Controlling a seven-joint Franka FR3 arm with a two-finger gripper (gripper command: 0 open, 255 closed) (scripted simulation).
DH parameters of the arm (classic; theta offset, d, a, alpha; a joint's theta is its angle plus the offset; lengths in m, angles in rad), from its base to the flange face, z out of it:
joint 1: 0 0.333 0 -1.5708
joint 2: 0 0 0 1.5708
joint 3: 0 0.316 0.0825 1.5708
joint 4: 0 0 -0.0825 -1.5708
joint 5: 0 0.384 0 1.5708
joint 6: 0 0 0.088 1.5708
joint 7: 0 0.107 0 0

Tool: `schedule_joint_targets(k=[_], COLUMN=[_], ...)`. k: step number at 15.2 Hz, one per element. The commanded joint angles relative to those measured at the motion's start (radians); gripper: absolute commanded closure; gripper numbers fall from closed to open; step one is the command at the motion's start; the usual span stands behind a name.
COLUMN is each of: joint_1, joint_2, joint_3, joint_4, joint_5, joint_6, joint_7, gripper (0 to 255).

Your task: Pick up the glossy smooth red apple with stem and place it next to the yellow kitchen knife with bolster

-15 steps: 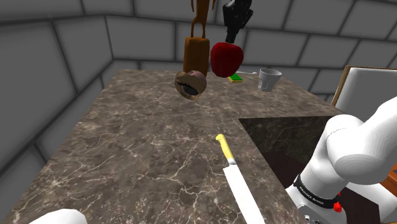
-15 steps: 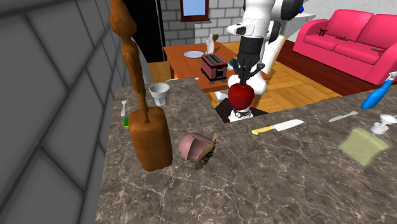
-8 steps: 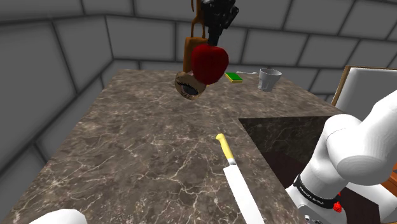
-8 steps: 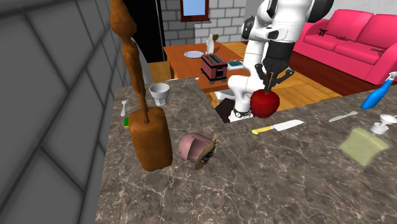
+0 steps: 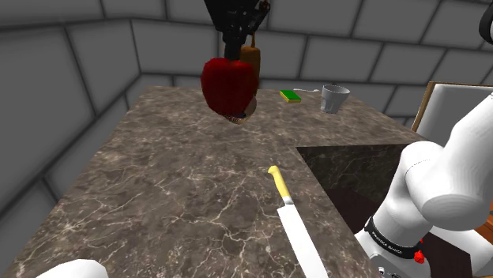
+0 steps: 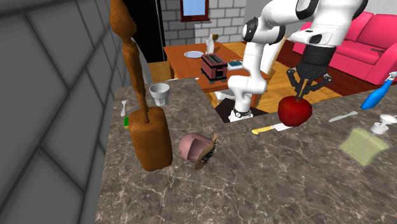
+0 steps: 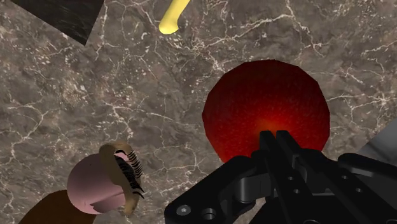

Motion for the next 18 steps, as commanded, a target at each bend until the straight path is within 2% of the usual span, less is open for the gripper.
schedule_joint_targets(k=[1,18], joint_1=[0.019,0.025], joint_2=[0.073,-0.019], joint_3=[0.052,0.038], joint_4=[0.079,-0.252], joint_5=[-0.024,0.008], joint_6=[-0.011,0.234], joint_7=[0.072,0.059], gripper=[255,255])
